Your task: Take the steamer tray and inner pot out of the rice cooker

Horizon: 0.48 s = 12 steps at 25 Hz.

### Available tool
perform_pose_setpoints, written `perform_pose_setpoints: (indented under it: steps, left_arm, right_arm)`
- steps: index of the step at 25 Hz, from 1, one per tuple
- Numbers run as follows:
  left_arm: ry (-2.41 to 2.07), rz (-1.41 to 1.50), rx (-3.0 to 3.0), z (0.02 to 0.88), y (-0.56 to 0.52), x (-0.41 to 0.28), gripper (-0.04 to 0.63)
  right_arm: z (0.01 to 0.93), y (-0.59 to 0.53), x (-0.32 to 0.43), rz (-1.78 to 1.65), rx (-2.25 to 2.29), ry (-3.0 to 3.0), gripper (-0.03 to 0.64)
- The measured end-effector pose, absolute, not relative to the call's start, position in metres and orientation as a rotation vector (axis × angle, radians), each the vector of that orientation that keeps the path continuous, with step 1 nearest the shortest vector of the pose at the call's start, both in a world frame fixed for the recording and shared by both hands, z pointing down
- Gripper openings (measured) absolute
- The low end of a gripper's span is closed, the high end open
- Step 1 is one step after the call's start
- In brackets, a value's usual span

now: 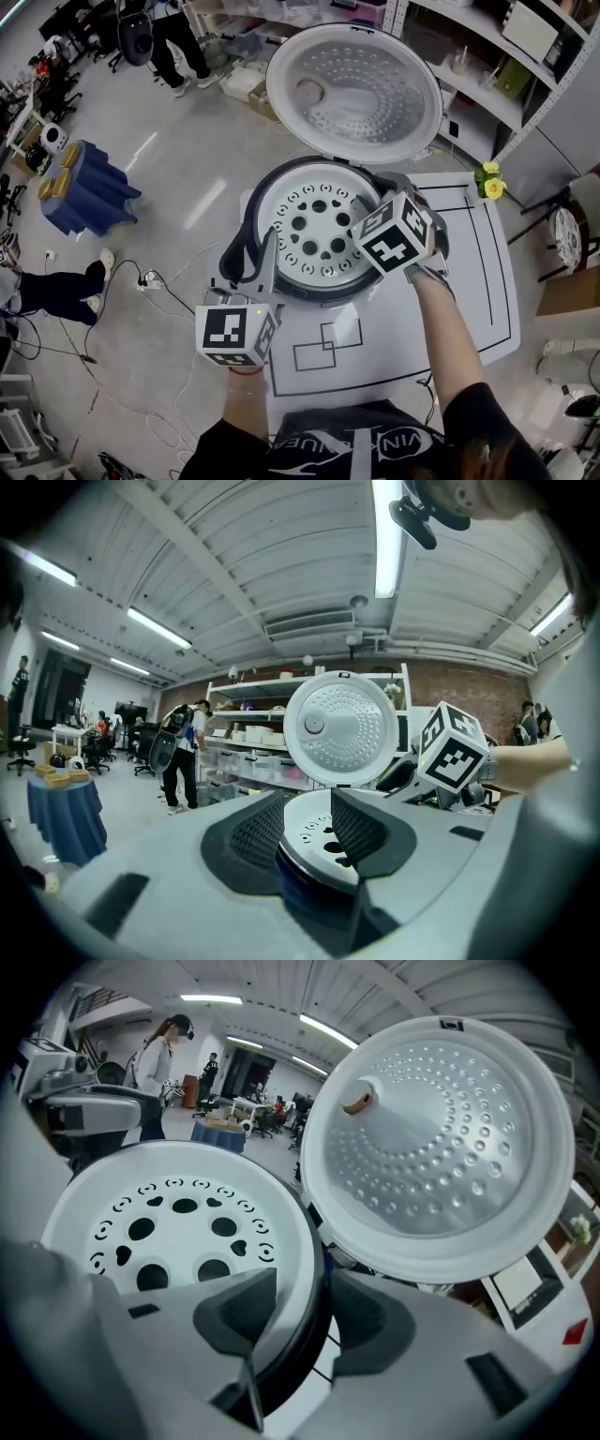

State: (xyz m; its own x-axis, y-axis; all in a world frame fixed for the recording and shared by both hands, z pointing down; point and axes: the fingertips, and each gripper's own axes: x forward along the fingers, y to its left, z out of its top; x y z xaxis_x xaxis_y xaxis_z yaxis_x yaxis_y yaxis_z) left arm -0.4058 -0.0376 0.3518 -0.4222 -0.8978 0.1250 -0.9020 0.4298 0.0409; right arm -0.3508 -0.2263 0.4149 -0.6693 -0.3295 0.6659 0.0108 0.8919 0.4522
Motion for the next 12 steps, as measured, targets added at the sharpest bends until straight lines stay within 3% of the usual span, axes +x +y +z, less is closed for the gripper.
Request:
perform_pose_setpoints:
  steps: [4, 12]
  left_arm:
    - [-2.543, 0.052, 1.598, 0.356, -0.035, -0.404, 0.135]
    - [-2.543, 0.03, 1.566, 0.36, -0.023, -0.408, 0.135]
  right_arm:
    - [0.413, -0.228, -0.352, -0.535, 0.201, -2.283, 0.129]
    - [0.387, -0.223, -0.355, -0.655, 0.213, -2.361, 0.103]
